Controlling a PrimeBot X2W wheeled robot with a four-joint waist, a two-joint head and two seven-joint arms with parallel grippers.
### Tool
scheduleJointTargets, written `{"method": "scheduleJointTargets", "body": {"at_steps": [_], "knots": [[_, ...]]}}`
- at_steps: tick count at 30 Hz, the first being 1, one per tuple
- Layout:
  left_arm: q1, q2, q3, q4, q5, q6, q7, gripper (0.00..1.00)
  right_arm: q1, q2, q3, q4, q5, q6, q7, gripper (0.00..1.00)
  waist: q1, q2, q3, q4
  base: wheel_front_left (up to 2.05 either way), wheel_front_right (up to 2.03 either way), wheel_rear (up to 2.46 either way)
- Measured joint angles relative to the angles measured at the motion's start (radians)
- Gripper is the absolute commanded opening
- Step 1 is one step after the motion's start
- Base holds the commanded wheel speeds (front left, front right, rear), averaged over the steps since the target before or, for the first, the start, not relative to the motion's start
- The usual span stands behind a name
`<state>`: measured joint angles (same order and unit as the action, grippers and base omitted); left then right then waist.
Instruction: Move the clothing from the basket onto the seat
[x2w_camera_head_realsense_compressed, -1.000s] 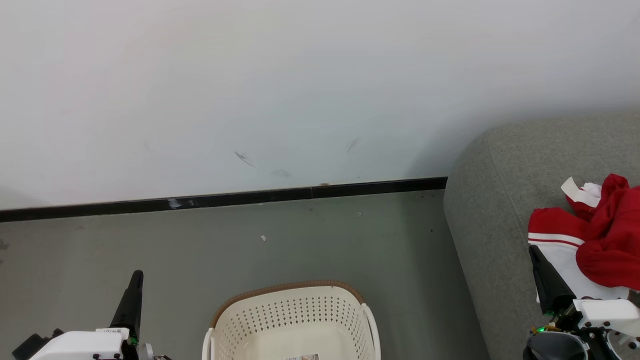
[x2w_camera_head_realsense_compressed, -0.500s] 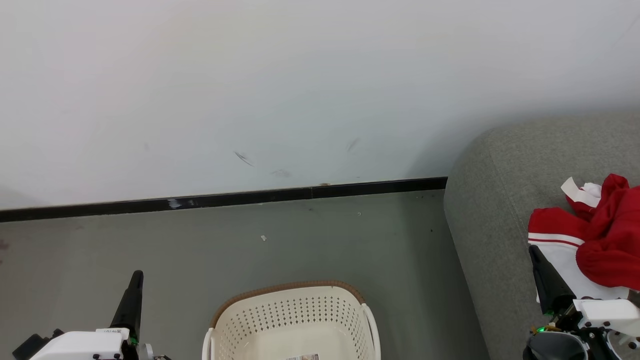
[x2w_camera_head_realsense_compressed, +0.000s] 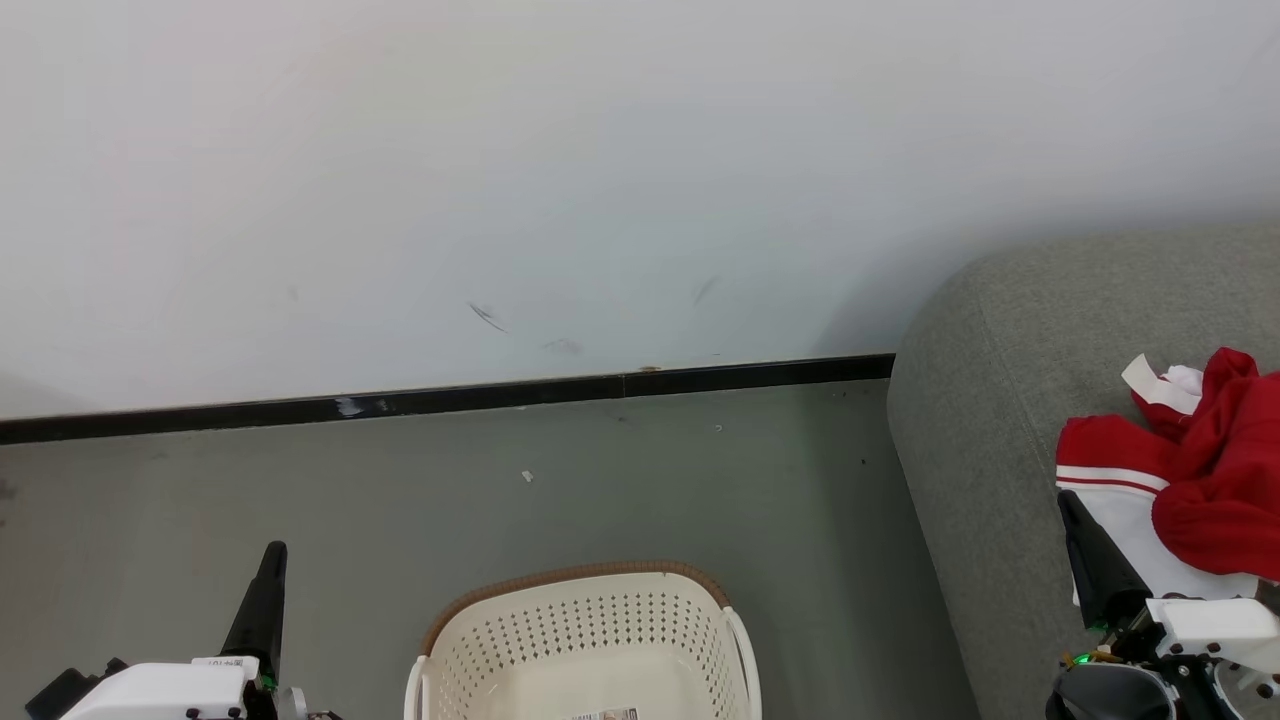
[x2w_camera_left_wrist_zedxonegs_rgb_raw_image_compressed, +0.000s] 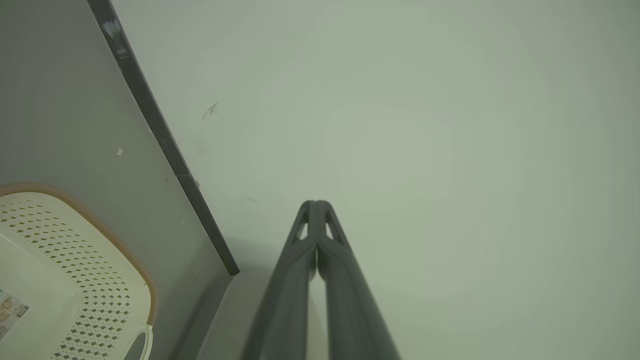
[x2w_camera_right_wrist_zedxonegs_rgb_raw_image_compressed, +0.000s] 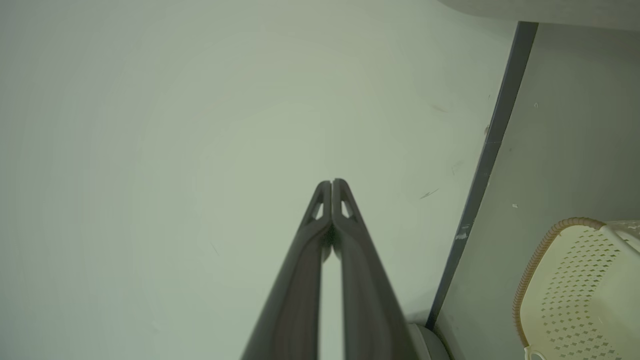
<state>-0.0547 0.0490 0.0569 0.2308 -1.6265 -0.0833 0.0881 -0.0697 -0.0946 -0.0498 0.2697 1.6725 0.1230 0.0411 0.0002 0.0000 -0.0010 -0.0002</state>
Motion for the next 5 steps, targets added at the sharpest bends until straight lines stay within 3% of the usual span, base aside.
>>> {"method": "scheduleJointTargets", "body": {"at_steps": [5], "knots": [[0.0,0.0,0.0,0.001,0.0,0.0,0.0,0.0,0.0,0.0,0.0,0.0,0.0,0.0,0.0,0.0,0.0,0.0,0.0,0.0,0.0,0.0,0.0]]}}
